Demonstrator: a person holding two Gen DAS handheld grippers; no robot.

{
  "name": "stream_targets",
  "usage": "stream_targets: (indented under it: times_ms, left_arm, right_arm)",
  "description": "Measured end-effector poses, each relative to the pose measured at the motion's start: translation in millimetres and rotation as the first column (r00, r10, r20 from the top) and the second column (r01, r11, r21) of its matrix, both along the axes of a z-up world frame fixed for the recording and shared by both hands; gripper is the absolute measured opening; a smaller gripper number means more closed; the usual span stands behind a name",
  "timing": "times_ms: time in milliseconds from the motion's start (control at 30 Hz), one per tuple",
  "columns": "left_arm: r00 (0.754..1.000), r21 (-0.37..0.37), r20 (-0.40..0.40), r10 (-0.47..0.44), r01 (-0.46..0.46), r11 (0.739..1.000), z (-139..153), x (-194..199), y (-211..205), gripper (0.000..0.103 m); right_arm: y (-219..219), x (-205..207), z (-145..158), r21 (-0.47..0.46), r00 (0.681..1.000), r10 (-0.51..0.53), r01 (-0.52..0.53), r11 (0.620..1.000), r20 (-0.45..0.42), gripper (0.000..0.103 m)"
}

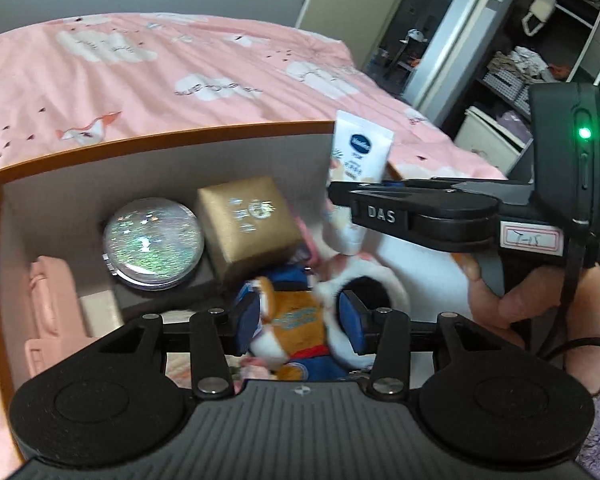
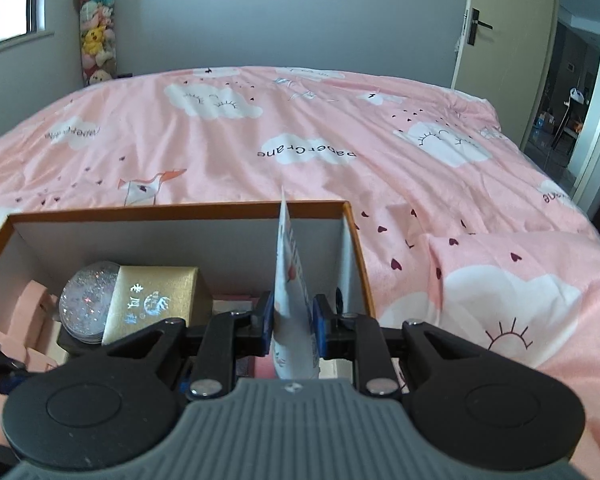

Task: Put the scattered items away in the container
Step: 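Lower the panda plush into the shoebox and open the left tool, then lower the card into the shoebox and open the right tool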

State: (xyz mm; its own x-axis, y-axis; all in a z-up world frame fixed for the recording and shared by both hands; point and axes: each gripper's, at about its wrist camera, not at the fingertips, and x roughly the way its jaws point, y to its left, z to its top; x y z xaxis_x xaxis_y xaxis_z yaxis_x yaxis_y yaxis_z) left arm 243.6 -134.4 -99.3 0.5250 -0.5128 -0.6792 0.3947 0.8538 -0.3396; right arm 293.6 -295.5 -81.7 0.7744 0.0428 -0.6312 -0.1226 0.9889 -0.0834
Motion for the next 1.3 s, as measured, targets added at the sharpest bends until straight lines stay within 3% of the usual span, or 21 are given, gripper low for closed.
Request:
stream_targets:
  times_ms: [267, 400, 500, 1033, 1300]
  left_arm:
    - [1.0, 0.019, -0.011, 0.008, -0.007, 1.0, 0.4, -2.3, 2.3, 0.052]
    - [1.0, 0.017, -0.02, 0.014, -0.014, 1.0, -0.2, -2.0, 4.4, 0.052]
    - [1.0, 0.02, -0.023, 0.014, -0.014, 1.0, -0.7, -2.7, 4.0, 0.052]
    - [0.999, 0.018, -0.04, 0.027, -0.027, 0.999, -3.6, -1.2, 6.8, 0.052]
    - [0.999, 0.033, -0.02, 0.044, -0.043, 0.999, 3.2, -4.7, 10.3, 0.053]
  right_arm:
    - [2.4, 1.3, -3.0, -0.036, 1.0, -0.003, 0.003, 0.999, -0.006, 0.023]
    - [2.0, -1.0, -1.7, -0.032, 1.0, 0.0, 0.0, 1.0, 0.004, 0.034]
    - [2.3, -2.0, -1.4, -0.031, 1.0, 0.001, -0.001, 1.0, 0.006, 0.034]
    - [4.8, -4.9, -6.4, -0.054, 1.0, -0.006, 0.006, 0.999, 0.004, 0.015]
    - [-0.5, -13.3, 3.8, -0.017, 0.999, -0.026, 0.026, 1.0, 0.025, 0.016]
